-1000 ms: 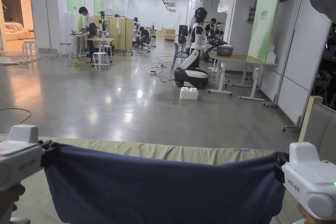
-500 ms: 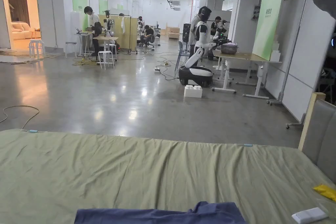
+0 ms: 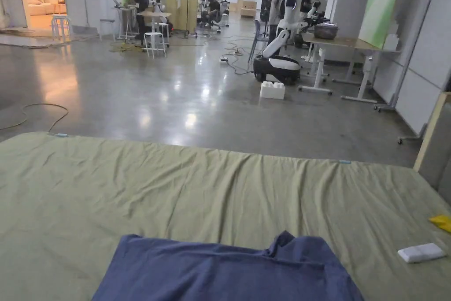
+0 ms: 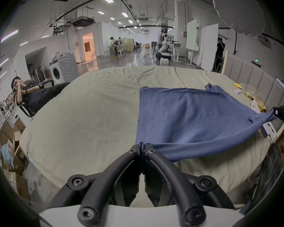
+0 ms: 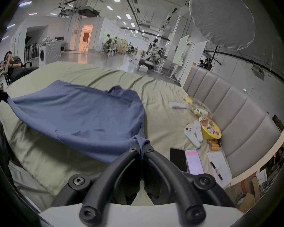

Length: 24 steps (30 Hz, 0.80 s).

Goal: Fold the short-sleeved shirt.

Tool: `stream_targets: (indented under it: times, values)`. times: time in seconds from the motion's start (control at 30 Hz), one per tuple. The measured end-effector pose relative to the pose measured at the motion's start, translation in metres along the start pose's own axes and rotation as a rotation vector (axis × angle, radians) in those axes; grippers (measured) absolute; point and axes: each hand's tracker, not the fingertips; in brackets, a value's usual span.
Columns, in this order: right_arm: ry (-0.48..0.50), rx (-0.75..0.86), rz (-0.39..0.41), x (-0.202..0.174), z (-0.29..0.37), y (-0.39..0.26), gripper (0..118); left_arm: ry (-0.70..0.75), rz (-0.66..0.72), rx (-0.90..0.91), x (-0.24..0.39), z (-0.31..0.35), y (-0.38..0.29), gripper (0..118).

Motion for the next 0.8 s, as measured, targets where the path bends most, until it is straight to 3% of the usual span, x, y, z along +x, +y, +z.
stream_targets:
  times: [0.17,0.3,0.53,0.57,0.6,0.63,0.67,0.7,0.8]
  values:
    - [0.044,-0.129,-0.030,-0.008,-0.014,-0.027,2,0.001,-0.024,-0.067,0.007,-0.009,-0.009,5]
    - [0.055,-0.217,0.016,-0.015,-0.031,-0.041,2,0.024,-0.051,-0.155,0.012,-0.025,-0.023,5]
    - [0.083,-0.304,0.022,-0.021,-0.048,-0.054,6,0.023,-0.091,-0.214,0.024,-0.032,-0.039,6]
    - [0.082,-0.305,0.028,-0.022,-0.047,-0.053,16,0.026,-0.097,-0.212,0.021,-0.032,-0.039,6]
    - [0.081,-0.309,0.041,-0.022,-0.047,-0.050,35,0.026,-0.100,-0.205,0.020,-0.031,-0.037,7]
    - [0.076,-0.309,0.050,-0.022,-0.046,-0.045,64,0.018,-0.095,-0.175,0.021,-0.028,-0.033,12]
    - [0.069,-0.302,0.051,-0.022,-0.045,-0.039,78,-0.004,-0.100,-0.129,0.021,-0.025,-0.029,15]
    - [0.053,-0.265,0.049,-0.020,-0.043,-0.030,81,-0.015,-0.106,-0.093,0.019,-0.025,-0.025,20]
    - [0.038,-0.116,0.018,-0.014,-0.037,0.001,81,0.032,-0.111,-0.003,0.024,-0.023,-0.001,63]
